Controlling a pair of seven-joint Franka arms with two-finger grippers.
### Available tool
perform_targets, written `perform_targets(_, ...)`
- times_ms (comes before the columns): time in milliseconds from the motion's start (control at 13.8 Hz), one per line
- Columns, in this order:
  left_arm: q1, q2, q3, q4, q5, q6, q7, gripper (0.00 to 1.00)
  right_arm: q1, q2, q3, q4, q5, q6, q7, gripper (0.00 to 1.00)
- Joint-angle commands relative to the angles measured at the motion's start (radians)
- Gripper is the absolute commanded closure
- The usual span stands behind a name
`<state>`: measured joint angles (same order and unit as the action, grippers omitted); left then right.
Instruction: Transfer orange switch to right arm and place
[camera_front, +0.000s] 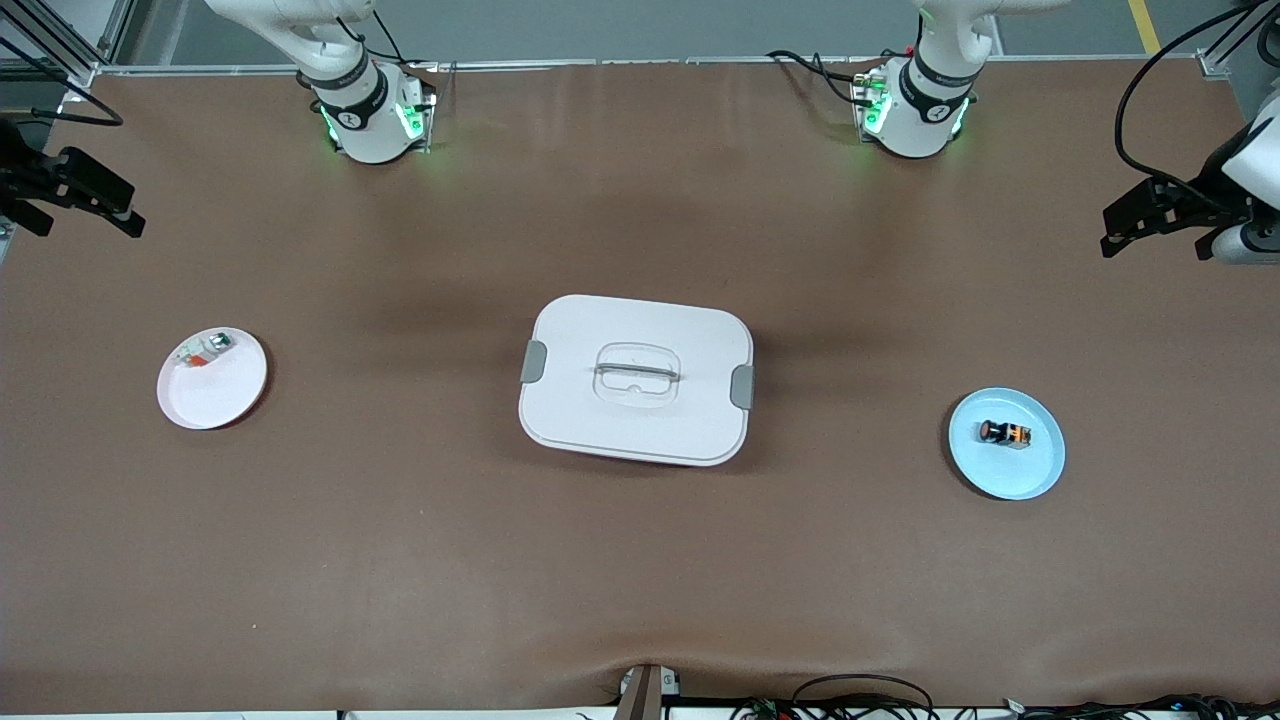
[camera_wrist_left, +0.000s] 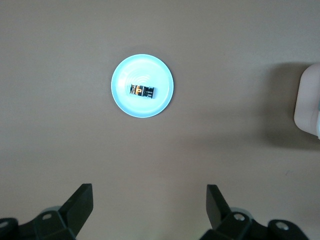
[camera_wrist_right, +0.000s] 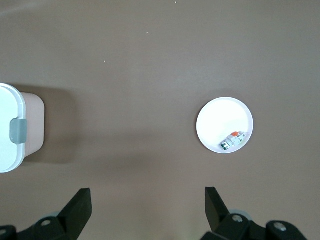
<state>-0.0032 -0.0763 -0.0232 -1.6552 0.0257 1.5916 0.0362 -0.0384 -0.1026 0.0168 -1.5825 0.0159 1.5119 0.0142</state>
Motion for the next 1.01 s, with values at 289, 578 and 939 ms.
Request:
perform_targets(289,0.003,0.012,-0.003,0.031,0.01,-0.024,0.01,0.0,-0.02,-0.015,0.011,-0.008,0.007,0.005,0.007,0.0)
perform_targets(578,0.008,0.052,-0.003,0.049,0.011,-0.024,0.007,0.0,-0.02,-0.015,0.011,-0.01,0.007,0.005,0.007,0.0)
perform_targets(939,0.012,0.088,0.0,0.051,0.01,-0.019,0.013,0.0,-0.02,-0.015,0.011,-0.008,0.006,0.005,0.007,0.0)
